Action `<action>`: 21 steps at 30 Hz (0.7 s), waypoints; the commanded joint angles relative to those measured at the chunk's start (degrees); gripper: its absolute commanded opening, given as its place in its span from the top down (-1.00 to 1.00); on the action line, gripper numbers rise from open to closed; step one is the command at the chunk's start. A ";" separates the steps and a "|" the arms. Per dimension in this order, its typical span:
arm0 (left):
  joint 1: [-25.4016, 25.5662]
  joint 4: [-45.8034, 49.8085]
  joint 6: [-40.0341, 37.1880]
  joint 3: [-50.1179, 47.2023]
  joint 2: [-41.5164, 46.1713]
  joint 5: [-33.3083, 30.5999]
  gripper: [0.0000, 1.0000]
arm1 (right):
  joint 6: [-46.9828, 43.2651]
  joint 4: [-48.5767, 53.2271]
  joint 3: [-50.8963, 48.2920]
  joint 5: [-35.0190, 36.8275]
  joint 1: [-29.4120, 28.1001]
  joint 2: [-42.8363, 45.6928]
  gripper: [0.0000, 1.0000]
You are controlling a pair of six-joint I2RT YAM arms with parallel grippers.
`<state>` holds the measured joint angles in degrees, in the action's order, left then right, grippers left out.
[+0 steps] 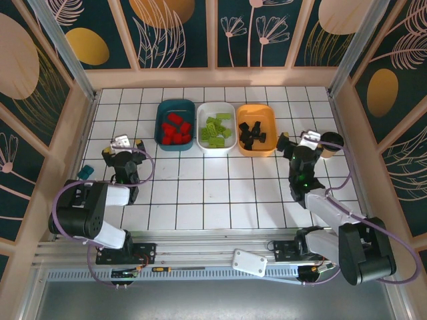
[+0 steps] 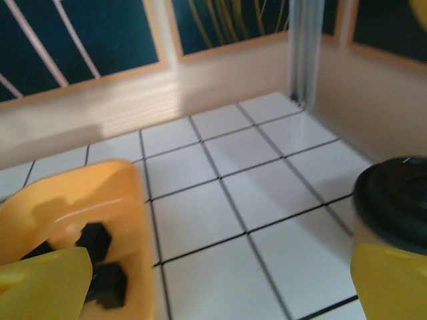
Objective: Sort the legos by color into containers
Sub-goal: Reset both arms
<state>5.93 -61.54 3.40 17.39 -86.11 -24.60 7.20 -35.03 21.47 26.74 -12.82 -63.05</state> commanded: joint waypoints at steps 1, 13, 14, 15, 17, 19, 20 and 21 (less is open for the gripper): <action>-1.81 -10.69 0.11 -4.37 0.88 8.16 -0.98 | -6.60 -9.34 -3.22 -2.02 3.54 -0.41 -0.99; -2.51 -13.74 3.09 -5.08 -0.83 2.09 -0.98 | -8.26 -41.77 -10.13 -11.41 9.00 -23.28 -0.98; -2.51 -13.98 2.95 -5.13 -1.02 2.03 -0.98 | -8.17 -42.07 -9.66 -11.76 9.17 -23.93 -0.99; -2.51 -13.99 2.96 -5.08 -0.95 1.97 -0.98 | -7.22 -38.68 -8.89 -13.12 9.98 -23.04 -0.99; -2.51 -14.00 2.99 -5.08 -1.03 1.97 -0.98 | -6.33 -41.40 -9.69 -15.33 11.34 -24.19 -0.98; -2.52 -13.94 2.95 -5.08 -1.00 2.05 -0.98 | -6.06 -46.27 -10.84 -16.76 12.03 -27.53 -0.99; -2.55 -13.88 3.00 -5.08 -0.98 2.05 -0.98 | -6.13 -49.17 -11.84 -15.41 11.79 -28.05 -0.99; -2.51 -13.87 2.94 -5.08 -0.91 2.09 -0.98 | -4.86 -43.86 -11.14 -16.66 12.51 -25.95 -0.98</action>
<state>3.84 -72.86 4.99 11.66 -87.15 -21.89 1.02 -74.08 11.40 12.16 -1.10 -88.88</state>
